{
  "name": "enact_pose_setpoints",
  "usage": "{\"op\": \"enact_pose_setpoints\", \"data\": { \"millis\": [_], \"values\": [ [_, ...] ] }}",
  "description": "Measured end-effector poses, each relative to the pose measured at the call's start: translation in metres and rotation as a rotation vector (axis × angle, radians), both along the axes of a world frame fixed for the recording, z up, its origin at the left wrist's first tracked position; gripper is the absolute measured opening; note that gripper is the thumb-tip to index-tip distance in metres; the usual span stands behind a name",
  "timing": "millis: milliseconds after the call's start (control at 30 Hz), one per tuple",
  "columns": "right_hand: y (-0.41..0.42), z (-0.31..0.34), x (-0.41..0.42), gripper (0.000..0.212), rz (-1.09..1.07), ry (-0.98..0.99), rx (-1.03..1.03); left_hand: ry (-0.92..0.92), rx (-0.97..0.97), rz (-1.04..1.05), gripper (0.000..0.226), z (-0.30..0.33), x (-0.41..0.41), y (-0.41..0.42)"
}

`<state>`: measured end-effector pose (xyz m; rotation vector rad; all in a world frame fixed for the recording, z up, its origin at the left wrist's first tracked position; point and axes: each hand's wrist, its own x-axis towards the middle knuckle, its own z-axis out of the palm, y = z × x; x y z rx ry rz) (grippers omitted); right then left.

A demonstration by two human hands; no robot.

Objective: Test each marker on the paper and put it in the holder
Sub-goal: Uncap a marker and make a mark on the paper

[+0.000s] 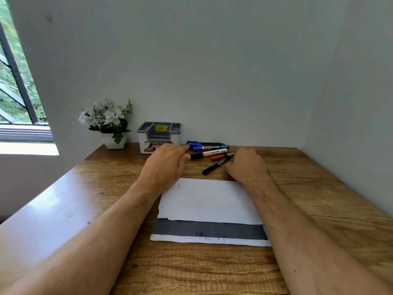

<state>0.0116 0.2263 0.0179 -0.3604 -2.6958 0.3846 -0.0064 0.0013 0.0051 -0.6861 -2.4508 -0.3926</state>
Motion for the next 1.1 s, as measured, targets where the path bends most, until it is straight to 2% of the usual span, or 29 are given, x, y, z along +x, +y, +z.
{"op": "enact_pose_setpoints", "data": {
  "millis": [100,233,367,500,700,900,1000,1100],
  "values": [
    [-0.004,-0.001,-0.001,0.027,-0.034,0.005,-0.016,-0.033,0.014,0.022,0.033,0.003,0.002,-0.002],
    [-0.005,-0.002,-0.004,0.027,-0.073,-0.001,-0.069,-0.169,0.03,0.025,0.031,0.005,0.001,-0.002],
    [-0.001,-0.003,-0.005,0.032,-0.126,-0.009,-0.13,-0.228,0.065,0.044,0.03,0.0,-0.006,0.0],
    [0.003,-0.003,-0.005,0.043,-0.188,-0.034,-0.158,-0.255,0.075,0.036,0.034,-0.005,-0.009,0.001],
    [0.001,0.0,-0.004,0.034,-0.216,-0.054,-0.186,-0.343,0.054,0.02,0.049,-0.001,-0.005,-0.001],
    [-0.002,0.002,0.0,0.032,-0.171,-0.044,-0.228,-0.459,0.038,0.055,0.048,0.0,-0.006,0.0],
    [0.002,0.006,-0.001,0.021,-0.128,0.024,-0.349,-0.505,0.056,0.051,0.045,-0.003,-0.007,0.0],
    [0.004,0.013,0.002,0.026,-0.033,0.142,-0.641,-0.505,0.058,0.043,0.043,-0.004,-0.008,0.001]
  ]
}}
